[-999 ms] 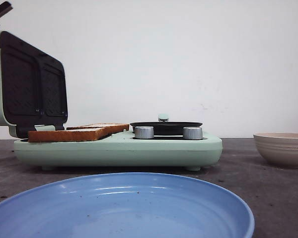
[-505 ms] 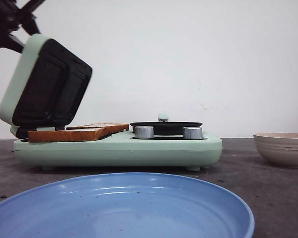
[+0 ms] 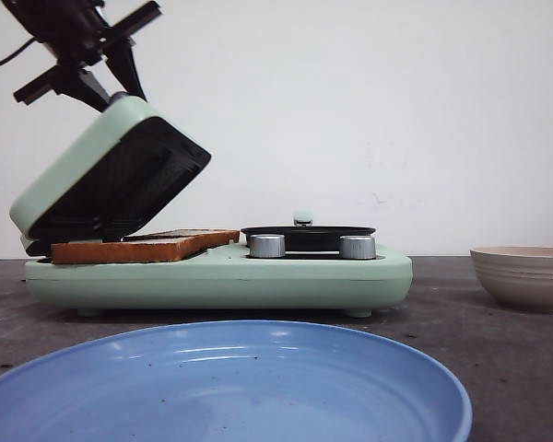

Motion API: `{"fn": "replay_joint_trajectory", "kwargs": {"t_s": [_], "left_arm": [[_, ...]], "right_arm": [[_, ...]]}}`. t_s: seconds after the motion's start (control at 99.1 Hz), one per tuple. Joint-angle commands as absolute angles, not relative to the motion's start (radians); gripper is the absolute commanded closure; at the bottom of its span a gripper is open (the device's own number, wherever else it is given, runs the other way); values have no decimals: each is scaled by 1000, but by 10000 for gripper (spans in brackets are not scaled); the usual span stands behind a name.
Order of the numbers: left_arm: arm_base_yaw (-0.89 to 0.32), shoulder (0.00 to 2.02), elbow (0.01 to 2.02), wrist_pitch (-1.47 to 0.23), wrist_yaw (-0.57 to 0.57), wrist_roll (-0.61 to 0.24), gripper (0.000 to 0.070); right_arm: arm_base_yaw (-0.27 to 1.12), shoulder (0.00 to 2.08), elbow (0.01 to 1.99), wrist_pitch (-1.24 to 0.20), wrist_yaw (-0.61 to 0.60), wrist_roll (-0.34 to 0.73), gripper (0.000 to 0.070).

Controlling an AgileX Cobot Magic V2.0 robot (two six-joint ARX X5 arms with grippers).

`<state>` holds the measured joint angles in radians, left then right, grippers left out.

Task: Make breakfast with bread and shrimp
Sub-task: 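Swing the lid down over the bread with the left gripper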

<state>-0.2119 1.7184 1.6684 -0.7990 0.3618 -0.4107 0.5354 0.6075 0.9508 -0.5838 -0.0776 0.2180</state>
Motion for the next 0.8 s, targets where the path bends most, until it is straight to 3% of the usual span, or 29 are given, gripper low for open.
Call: {"fn": "replay_joint_trajectory", "kwargs": {"t_s": [0.0, 0.646, 0.696, 0.787], "left_arm": [[-228, 1739, 1693, -717, 371, -352, 690], [-352, 1914, 1693, -731, 329, -352, 663], [-353, 1916, 1693, -723, 329, -352, 611], [-353, 1915, 1693, -703, 330, -357, 385]], "right_arm": [[539, 612, 960, -570, -79, 236, 700], [539, 612, 960, -570, -79, 236, 700], [539, 612, 960, -570, -78, 236, 700], [539, 612, 960, -570, -78, 236, 700]]}}
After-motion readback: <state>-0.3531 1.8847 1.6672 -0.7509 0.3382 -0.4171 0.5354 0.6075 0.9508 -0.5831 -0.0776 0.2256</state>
